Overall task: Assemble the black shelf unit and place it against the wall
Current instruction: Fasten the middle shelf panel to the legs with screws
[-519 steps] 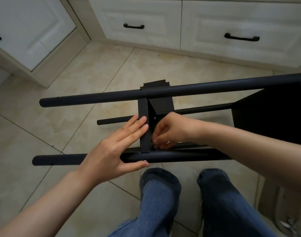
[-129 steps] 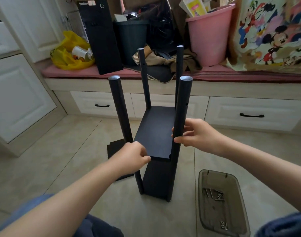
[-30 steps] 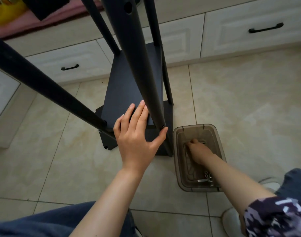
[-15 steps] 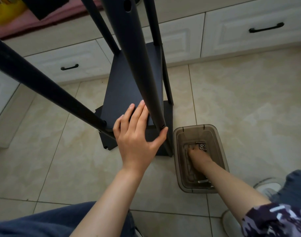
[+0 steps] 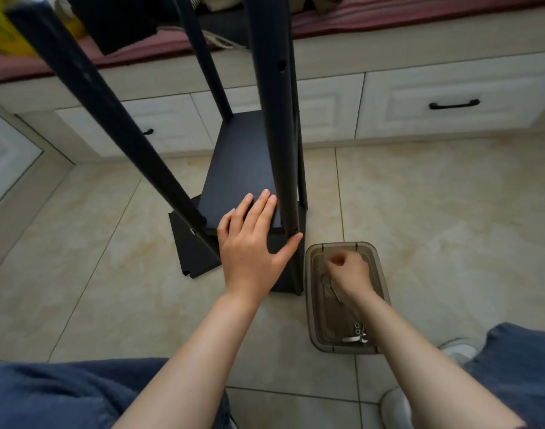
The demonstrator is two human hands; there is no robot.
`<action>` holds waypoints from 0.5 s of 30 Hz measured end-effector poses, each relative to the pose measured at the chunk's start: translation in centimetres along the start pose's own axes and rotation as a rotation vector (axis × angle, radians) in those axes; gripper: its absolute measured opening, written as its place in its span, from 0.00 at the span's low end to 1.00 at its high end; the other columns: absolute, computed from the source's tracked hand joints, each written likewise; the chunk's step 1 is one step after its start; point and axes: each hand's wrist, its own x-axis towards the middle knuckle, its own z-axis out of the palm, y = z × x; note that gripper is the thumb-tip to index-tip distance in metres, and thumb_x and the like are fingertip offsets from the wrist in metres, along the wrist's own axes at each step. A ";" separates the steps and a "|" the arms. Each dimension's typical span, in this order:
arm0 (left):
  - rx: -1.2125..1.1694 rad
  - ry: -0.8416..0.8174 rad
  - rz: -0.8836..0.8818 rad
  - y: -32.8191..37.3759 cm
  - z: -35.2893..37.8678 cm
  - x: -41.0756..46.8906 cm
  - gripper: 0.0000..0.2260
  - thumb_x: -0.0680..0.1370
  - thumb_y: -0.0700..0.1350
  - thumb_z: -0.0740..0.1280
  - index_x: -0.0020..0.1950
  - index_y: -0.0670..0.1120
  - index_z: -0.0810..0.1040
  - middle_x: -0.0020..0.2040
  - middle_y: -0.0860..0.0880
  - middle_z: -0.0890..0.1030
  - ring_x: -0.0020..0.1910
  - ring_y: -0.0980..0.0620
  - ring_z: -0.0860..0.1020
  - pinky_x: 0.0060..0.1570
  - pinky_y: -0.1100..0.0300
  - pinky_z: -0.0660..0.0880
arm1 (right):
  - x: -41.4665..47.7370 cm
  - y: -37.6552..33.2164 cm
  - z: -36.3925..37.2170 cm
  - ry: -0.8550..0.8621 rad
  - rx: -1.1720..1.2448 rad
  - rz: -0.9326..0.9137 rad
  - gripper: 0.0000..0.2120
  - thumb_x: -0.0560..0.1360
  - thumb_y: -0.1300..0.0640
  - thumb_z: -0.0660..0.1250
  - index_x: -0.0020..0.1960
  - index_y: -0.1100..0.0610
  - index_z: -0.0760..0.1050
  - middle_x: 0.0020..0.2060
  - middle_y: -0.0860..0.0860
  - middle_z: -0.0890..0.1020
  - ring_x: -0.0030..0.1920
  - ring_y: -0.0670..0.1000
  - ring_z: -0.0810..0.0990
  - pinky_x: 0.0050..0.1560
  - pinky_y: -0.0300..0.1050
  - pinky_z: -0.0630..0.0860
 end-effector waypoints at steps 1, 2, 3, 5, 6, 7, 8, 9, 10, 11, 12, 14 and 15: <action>0.002 -0.014 -0.005 0.0 -0.1 0.0 0.30 0.78 0.65 0.63 0.72 0.46 0.75 0.72 0.50 0.76 0.75 0.48 0.69 0.72 0.52 0.58 | -0.6 -0.8 -0.4 0.050 0.106 0.015 0.05 0.78 0.57 0.68 0.53 0.56 0.80 0.44 0.50 0.82 0.46 0.49 0.81 0.45 0.41 0.75; 0.006 -0.027 -0.010 -0.1 -0.2 0.0 0.31 0.78 0.65 0.62 0.73 0.47 0.75 0.72 0.51 0.75 0.75 0.49 0.68 0.73 0.52 0.57 | -1.3 -1.5 -0.7 0.090 0.200 0.027 0.05 0.78 0.58 0.69 0.53 0.56 0.80 0.46 0.50 0.82 0.48 0.50 0.81 0.47 0.44 0.77; 0.010 -0.036 -0.013 -0.1 -0.2 0.0 0.31 0.78 0.66 0.61 0.73 0.47 0.75 0.73 0.51 0.75 0.75 0.49 0.68 0.73 0.52 0.57 | -2.0 -2.2 -1.1 0.120 0.296 0.033 0.05 0.77 0.58 0.69 0.52 0.56 0.80 0.46 0.51 0.83 0.49 0.51 0.82 0.49 0.46 0.79; 0.012 -0.046 -0.012 -0.1 -0.3 0.0 0.31 0.78 0.66 0.61 0.73 0.47 0.75 0.73 0.51 0.75 0.75 0.49 0.68 0.73 0.53 0.56 | -3.7 -3.4 -1.7 0.151 0.488 0.046 0.04 0.76 0.59 0.71 0.51 0.56 0.81 0.46 0.53 0.85 0.49 0.53 0.83 0.53 0.51 0.81; 0.011 -0.047 -0.013 -0.1 -0.3 0.0 0.31 0.78 0.66 0.60 0.73 0.47 0.75 0.73 0.51 0.74 0.75 0.49 0.68 0.73 0.53 0.56 | -4.7 -3.9 -2.1 0.157 0.573 0.049 0.04 0.76 0.60 0.71 0.51 0.55 0.81 0.46 0.53 0.85 0.49 0.53 0.83 0.53 0.50 0.82; 0.011 -0.048 -0.016 0.0 -0.3 0.0 0.31 0.77 0.66 0.60 0.73 0.47 0.75 0.73 0.51 0.74 0.75 0.49 0.68 0.74 0.53 0.55 | -5.6 -4.6 -2.4 0.157 0.643 0.041 0.04 0.76 0.60 0.72 0.50 0.55 0.82 0.45 0.53 0.85 0.49 0.52 0.84 0.52 0.49 0.82; 0.011 -0.051 -0.021 0.1 -0.3 0.0 0.31 0.77 0.66 0.60 0.73 0.47 0.75 0.73 0.51 0.74 0.75 0.49 0.68 0.74 0.53 0.55 | -6.6 -5.3 -2.7 0.151 0.699 0.021 0.04 0.75 0.61 0.72 0.50 0.56 0.82 0.45 0.53 0.86 0.48 0.51 0.84 0.51 0.46 0.81; 0.011 -0.057 -0.026 0.2 -0.4 0.0 0.32 0.77 0.66 0.60 0.73 0.47 0.74 0.73 0.51 0.74 0.75 0.49 0.68 0.74 0.53 0.55 | -7.5 -6.0 -2.9 0.141 0.750 -0.004 0.04 0.75 0.62 0.72 0.49 0.56 0.82 0.45 0.54 0.86 0.48 0.50 0.85 0.49 0.44 0.81; 0.013 -0.064 -0.032 0.3 -0.5 0.0 0.32 0.77 0.66 0.59 0.74 0.47 0.74 0.73 0.51 0.74 0.76 0.49 0.68 0.74 0.53 0.54 | -8.2 -6.6 -3.0 0.131 0.789 -0.038 0.04 0.75 0.62 0.72 0.49 0.56 0.82 0.44 0.54 0.86 0.47 0.50 0.85 0.48 0.43 0.80; 0.013 -0.072 -0.038 0.5 -0.6 0.0 0.32 0.77 0.67 0.58 0.74 0.48 0.74 0.73 0.51 0.74 0.76 0.49 0.68 0.74 0.54 0.53 | -8.9 -7.1 -3.1 0.126 0.810 -0.076 0.04 0.74 0.63 0.73 0.49 0.57 0.82 0.44 0.54 0.86 0.47 0.49 0.85 0.48 0.42 0.80; 0.012 -0.081 -0.043 0.6 -0.8 0.1 0.32 0.77 0.67 0.57 0.74 0.48 0.74 0.73 0.51 0.74 0.76 0.49 0.68 0.74 0.54 0.53 | -9.5 -7.5 -3.1 0.128 0.806 -0.115 0.05 0.74 0.63 0.73 0.49 0.57 0.82 0.44 0.53 0.87 0.47 0.49 0.86 0.48 0.43 0.80; 0.009 -0.093 -0.049 0.6 -0.9 0.1 0.32 0.77 0.67 0.58 0.74 0.48 0.73 0.74 0.51 0.73 0.76 0.49 0.67 0.74 0.53 0.53 | -10.2 -8.2 -3.2 0.133 0.756 -0.177 0.06 0.73 0.62 0.75 0.49 0.57 0.82 0.43 0.51 0.87 0.46 0.48 0.86 0.49 0.43 0.81; 0.008 -0.098 -0.051 0.6 -0.9 0.1 0.31 0.78 0.66 0.60 0.74 0.48 0.73 0.74 0.51 0.73 0.76 0.50 0.67 0.75 0.53 0.54 | -10.5 -8.6 -3.2 0.136 0.722 -0.200 0.06 0.72 0.61 0.76 0.49 0.57 0.83 0.42 0.50 0.87 0.46 0.47 0.86 0.49 0.42 0.81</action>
